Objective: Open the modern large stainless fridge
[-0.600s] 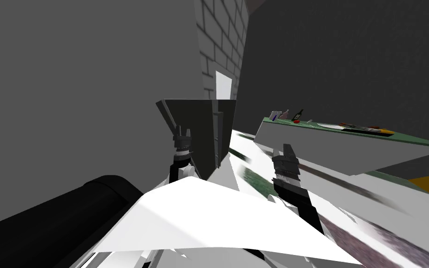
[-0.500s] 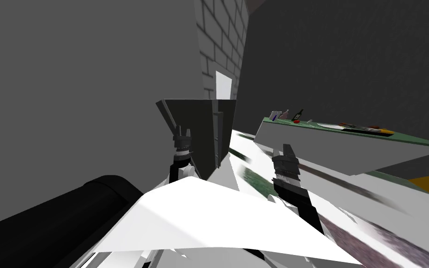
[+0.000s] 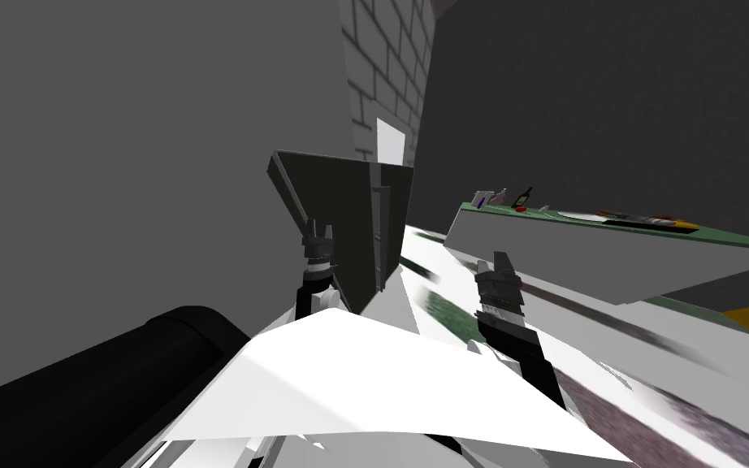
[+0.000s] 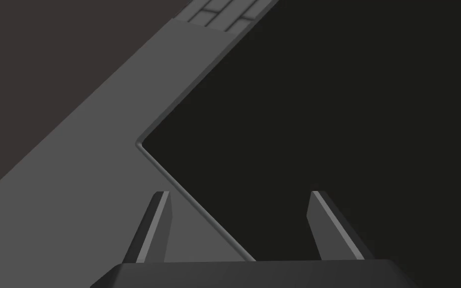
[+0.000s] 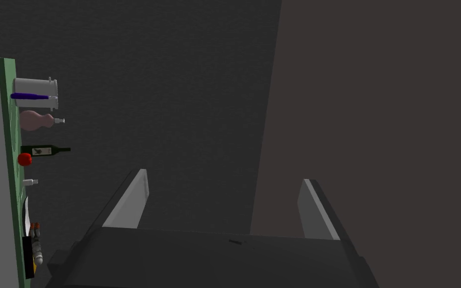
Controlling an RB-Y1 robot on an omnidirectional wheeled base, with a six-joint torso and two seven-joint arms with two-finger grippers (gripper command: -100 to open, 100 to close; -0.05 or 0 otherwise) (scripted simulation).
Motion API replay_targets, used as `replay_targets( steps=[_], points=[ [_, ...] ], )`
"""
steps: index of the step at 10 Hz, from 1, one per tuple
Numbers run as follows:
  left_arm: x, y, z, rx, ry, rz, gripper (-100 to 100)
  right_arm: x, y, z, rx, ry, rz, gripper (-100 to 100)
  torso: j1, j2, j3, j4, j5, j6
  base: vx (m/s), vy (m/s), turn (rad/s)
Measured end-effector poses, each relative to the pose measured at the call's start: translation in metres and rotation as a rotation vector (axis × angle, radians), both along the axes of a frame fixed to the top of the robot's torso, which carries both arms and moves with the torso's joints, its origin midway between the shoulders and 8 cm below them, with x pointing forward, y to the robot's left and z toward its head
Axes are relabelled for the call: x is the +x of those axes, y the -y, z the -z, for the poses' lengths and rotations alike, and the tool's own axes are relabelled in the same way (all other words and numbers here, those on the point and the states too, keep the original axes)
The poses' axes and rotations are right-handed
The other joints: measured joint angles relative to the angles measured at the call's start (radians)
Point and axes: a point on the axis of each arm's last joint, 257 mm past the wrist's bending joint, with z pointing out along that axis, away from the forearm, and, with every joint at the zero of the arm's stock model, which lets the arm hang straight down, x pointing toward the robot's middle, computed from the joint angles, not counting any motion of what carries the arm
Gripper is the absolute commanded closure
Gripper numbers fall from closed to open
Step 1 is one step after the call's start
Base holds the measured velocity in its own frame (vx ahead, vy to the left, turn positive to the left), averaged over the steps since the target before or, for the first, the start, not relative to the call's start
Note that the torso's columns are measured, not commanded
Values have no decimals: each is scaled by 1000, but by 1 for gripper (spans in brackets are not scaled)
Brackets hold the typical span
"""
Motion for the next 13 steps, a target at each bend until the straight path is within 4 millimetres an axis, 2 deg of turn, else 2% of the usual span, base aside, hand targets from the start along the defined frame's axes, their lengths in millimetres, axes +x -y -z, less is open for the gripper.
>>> replay_targets(
  steps=[3,4,6,13],
  points=[
    [0,0,0,0,0,0,0,0,0,0,0,0,0,0,0,222,-443,221,0,0,0,0,0],
    [0,0,0,0,0,0,-100,0,0,0,0,0,0,0,0,295,-590,295,0,0,10,-14,39],
    [9,6,1,48,-26,27,-100,0,0,0,0,-1,0,0,-1,338,-679,338,0,0,10,-47,62],
    [52,9,-5,152,-123,75,-100,0,0,0,0,-1,0,0,0,343,-684,342,0,0,18,-53,58]
  ],
)
